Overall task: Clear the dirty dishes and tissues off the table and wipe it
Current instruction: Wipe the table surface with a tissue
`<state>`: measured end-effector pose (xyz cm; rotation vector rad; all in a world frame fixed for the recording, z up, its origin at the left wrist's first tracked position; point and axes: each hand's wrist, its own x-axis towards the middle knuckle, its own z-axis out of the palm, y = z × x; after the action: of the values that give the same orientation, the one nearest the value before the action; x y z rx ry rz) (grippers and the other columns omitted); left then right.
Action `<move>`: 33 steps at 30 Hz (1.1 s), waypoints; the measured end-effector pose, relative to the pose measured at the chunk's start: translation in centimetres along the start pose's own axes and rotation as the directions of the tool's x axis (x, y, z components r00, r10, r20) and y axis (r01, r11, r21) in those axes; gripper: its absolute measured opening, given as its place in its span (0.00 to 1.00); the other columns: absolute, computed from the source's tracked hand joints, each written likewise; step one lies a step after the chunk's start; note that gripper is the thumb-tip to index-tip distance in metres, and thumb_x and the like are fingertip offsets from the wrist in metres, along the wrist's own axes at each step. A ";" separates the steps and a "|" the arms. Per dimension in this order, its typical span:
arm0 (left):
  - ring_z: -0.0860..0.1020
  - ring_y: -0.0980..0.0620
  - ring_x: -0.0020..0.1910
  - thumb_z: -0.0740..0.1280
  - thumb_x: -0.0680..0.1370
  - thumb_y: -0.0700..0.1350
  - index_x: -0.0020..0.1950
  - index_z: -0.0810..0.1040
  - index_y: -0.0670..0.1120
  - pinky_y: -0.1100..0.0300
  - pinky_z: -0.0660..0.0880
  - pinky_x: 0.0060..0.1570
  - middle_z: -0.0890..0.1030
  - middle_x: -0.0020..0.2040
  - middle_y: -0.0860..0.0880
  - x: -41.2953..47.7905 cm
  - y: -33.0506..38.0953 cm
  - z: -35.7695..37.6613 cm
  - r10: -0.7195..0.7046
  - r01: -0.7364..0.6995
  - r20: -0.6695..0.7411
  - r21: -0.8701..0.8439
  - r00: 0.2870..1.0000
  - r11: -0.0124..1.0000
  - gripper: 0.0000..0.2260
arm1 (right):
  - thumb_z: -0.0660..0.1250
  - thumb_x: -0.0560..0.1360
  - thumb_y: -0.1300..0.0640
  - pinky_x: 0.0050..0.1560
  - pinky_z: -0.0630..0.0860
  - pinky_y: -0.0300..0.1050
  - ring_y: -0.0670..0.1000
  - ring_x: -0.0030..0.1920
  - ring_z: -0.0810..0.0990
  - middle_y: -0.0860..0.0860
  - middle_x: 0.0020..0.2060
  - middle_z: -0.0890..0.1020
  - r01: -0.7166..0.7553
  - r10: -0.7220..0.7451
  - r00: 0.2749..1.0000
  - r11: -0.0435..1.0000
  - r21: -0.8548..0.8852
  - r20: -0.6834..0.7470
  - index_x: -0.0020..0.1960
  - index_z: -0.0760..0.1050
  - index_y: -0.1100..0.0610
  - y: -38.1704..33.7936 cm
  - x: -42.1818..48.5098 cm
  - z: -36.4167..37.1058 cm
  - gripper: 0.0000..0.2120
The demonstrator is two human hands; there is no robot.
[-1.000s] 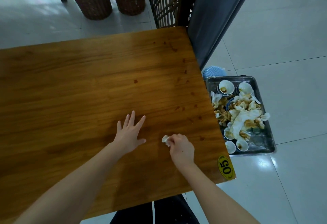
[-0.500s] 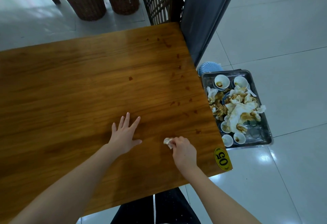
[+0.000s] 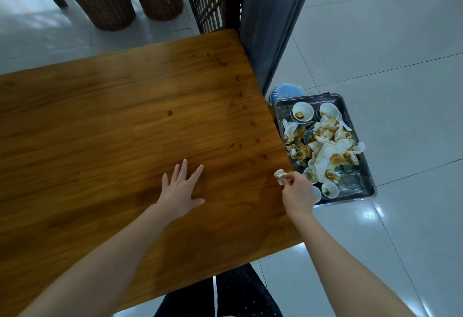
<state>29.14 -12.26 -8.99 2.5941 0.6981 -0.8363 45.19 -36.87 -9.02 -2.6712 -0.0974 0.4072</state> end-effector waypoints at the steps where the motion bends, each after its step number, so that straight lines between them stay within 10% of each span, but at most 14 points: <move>1: 0.37 0.42 0.77 0.68 0.75 0.59 0.77 0.36 0.60 0.38 0.43 0.73 0.35 0.78 0.44 0.2 0.0 0.1 0.000 0.000 -0.002 -0.002 1.000 1.000 0.44 | 0.64 0.78 0.57 0.36 0.68 0.42 0.52 0.44 0.78 0.52 0.45 0.82 -0.005 0.005 1.000 1.000 0.006 -0.008 0.52 0.80 0.55 -0.3 -0.3 0.3 0.07; 9: 0.38 0.43 0.77 0.68 0.75 0.61 0.77 0.35 0.61 0.38 0.43 0.72 0.34 0.78 0.45 0.6 -0.5 0.5 -0.011 0.011 -0.004 0.019 1.000 1.000 0.45 | 0.63 0.79 0.56 0.35 0.69 0.37 0.45 0.41 0.74 0.45 0.41 0.77 0.194 -0.196 0.972 0.981 0.026 0.127 0.52 0.79 0.55 -3.0 -5.9 3.3 0.07; 23: 0.38 0.42 0.77 0.67 0.75 0.60 0.78 0.38 0.60 0.38 0.44 0.73 0.34 0.78 0.45 1.3 -4.6 -1.8 -0.135 0.135 -0.068 -0.016 0.988 0.991 0.43 | 0.65 0.78 0.57 0.38 0.70 0.43 0.51 0.43 0.78 0.52 0.44 0.82 0.052 -0.052 0.998 0.999 -0.009 -0.018 0.51 0.80 0.56 -5.4 3.8 1.3 0.07; 33: 0.39 0.41 0.77 0.67 0.76 0.60 0.78 0.39 0.59 0.38 0.45 0.73 0.35 0.78 0.44 2.2 -4.9 -3.8 -0.119 0.116 -0.087 -0.038 0.989 0.992 0.43 | 0.64 0.78 0.55 0.37 0.68 0.37 0.45 0.44 0.75 0.46 0.44 0.80 0.373 -0.364 0.913 0.928 -0.017 0.185 0.52 0.80 0.53 -7.3 -3.5 5.7 0.07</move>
<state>29.77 -5.77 -8.20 2.5949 0.8906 -0.7397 40.09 -28.40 -9.83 -2.5792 -0.6653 0.5234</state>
